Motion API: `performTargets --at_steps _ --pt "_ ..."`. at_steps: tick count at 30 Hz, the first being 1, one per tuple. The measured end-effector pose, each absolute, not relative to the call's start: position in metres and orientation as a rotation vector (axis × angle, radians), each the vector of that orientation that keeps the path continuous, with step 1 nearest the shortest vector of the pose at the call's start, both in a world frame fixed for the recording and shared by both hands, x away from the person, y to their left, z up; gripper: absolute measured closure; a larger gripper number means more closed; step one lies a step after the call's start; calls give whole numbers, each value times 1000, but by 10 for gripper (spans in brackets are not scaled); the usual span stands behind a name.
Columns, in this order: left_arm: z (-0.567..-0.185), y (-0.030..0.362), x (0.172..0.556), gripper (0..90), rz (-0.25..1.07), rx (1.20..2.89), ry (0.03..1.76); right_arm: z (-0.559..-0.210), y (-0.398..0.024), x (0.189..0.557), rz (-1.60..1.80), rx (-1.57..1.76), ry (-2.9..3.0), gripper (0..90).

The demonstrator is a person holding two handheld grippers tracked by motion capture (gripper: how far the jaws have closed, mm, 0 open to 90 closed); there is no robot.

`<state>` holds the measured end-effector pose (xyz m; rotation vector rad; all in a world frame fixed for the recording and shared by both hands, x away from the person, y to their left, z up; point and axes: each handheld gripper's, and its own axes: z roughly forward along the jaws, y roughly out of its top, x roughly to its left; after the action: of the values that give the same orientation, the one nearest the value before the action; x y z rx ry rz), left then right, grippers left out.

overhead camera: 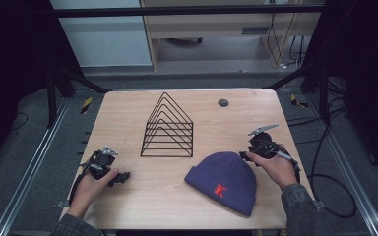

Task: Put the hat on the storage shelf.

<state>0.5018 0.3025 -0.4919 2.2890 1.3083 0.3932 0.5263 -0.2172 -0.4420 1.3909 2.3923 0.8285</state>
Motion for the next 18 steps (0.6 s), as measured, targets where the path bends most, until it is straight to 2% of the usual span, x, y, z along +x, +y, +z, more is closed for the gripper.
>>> performTargets --at_steps 4,14,18 --pt "-492 302 502 0 390 2292 1308 -445 -210 531 834 1392 2416 540" --pt "-492 302 502 0 392 2289 1300 -466 -182 539 759 1418 2470 443" --pt "-492 302 502 0 391 2293 1300 -472 -181 540 754 1444 2480 467"
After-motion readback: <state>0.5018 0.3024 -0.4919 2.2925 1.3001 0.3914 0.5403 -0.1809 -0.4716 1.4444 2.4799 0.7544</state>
